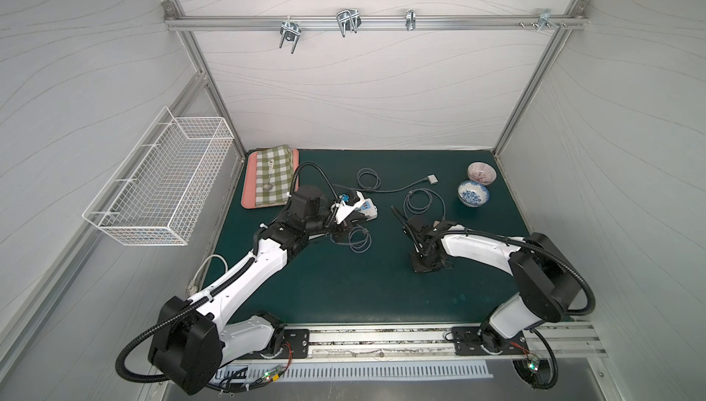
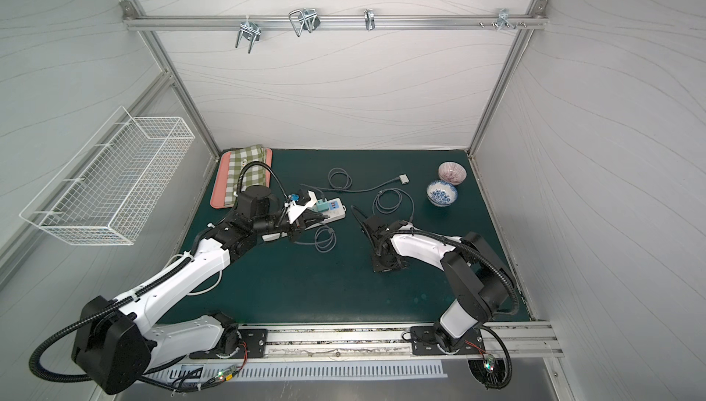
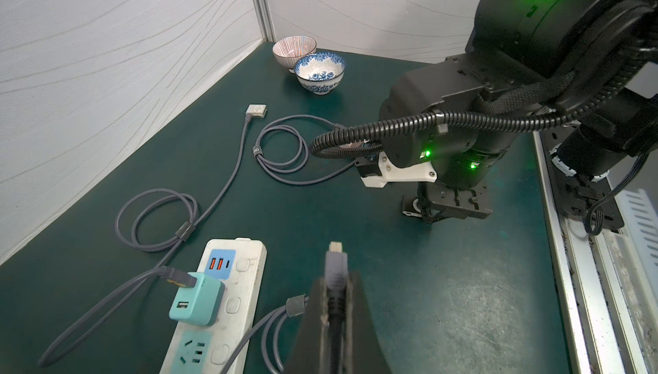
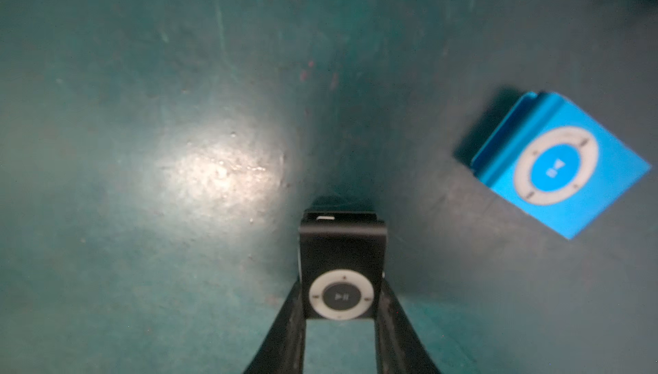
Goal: Charge mp3
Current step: Move the mp3 player to the center of the board, then pick up the MP3 player from the center of the board.
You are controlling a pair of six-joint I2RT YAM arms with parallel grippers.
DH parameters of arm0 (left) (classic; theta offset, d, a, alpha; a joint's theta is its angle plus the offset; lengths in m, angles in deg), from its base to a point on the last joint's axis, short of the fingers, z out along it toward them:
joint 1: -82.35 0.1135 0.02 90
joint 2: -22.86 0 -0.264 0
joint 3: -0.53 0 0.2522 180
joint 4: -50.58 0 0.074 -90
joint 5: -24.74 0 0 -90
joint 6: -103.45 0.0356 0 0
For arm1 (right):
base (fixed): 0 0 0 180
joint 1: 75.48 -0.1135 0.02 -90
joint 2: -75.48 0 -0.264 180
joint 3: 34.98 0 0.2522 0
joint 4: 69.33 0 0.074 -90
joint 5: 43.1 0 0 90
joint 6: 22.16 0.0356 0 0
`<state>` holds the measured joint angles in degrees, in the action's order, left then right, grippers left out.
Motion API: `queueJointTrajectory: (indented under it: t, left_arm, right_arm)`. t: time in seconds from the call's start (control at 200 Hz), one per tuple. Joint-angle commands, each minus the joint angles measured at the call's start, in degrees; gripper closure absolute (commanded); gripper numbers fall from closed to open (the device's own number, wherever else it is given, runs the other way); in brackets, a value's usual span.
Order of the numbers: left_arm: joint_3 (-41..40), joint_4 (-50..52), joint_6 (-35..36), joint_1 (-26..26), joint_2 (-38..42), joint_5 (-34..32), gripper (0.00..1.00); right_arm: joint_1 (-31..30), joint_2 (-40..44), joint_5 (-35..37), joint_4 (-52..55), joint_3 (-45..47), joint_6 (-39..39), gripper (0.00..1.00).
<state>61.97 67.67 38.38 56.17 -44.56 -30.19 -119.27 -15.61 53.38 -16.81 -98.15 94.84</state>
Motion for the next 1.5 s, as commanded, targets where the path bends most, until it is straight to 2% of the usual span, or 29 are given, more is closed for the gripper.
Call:
queueJointTrajectory:
  t: [0.0,0.16,0.285,0.66,1.2,1.495]
  left_arm:
    - [2.15,-0.41,0.82,0.33,0.97,-0.28,1.00]
    - [2.50,0.18,1.09,0.33,0.76,-0.27,1.00]
    - [3.14,0.27,1.22,0.34,0.15,0.08,1.00]
    - [4.34,1.07,1.46,0.33,-0.74,1.14,1.00]
    - [4.61,0.72,1.18,0.33,-1.22,1.75,1.00]
    - [4.20,0.65,0.75,0.33,-1.15,2.11,1.00]
  right_arm:
    - [-1.87,-3.75,0.62,-3.56,2.84,-2.29,0.65]
    - [-4.76,-4.50,3.00,-3.61,3.28,-0.72,0.58]
    - [-6.03,-4.29,4.85,-4.63,4.03,1.47,0.57]
    - [-5.98,-1.92,0.96,-11.44,8.32,4.51,0.57]
    - [-3.32,0.20,-3.66,-15.15,11.59,5.55,0.70]
    - [-3.02,6.49,-2.10,-14.99,9.97,0.42,0.74]
